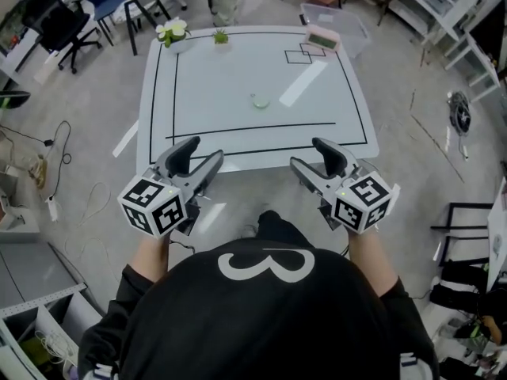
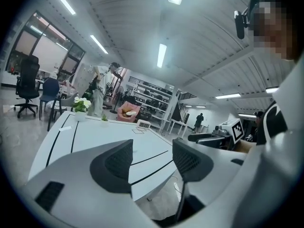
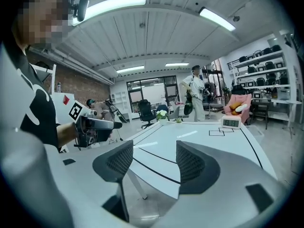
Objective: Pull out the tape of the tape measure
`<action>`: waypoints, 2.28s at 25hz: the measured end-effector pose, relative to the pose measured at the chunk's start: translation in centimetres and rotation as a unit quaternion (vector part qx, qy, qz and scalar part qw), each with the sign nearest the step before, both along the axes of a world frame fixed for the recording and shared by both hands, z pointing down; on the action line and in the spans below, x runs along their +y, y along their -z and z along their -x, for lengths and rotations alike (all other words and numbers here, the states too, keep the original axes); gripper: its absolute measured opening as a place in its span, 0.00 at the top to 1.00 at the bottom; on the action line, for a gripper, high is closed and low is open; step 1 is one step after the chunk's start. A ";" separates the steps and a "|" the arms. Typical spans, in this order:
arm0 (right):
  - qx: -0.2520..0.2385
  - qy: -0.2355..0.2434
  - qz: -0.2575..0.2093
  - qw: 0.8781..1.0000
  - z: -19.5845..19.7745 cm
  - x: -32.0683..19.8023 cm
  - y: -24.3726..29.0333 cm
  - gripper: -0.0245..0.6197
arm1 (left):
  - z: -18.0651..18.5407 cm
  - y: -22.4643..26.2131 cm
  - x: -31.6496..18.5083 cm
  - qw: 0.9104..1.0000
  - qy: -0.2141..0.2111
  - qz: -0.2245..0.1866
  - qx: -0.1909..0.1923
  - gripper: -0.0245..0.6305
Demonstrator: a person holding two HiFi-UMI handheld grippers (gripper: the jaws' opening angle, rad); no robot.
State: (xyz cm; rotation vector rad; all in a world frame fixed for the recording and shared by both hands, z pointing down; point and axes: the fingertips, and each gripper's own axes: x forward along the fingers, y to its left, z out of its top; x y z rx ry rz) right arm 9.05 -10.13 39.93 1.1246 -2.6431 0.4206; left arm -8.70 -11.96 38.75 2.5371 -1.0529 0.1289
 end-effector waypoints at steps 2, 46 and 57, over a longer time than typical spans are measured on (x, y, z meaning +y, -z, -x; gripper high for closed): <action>0.007 0.006 0.006 1.000 0.3 -0.8 -0.6 0.54 | 0.0 -0.6 -0.7 1.000 0.003 0.003 -0.002 0.59; 0.189 0.077 0.133 0.970 6.1 -22.9 -18.3 0.53 | 4.3 -5.5 -13.6 0.996 0.058 0.068 -0.010 0.59; 0.216 0.077 0.141 0.963 5.9 -23.2 -19.1 0.61 | 6.2 -5.6 -13.8 0.994 0.087 0.065 0.000 0.59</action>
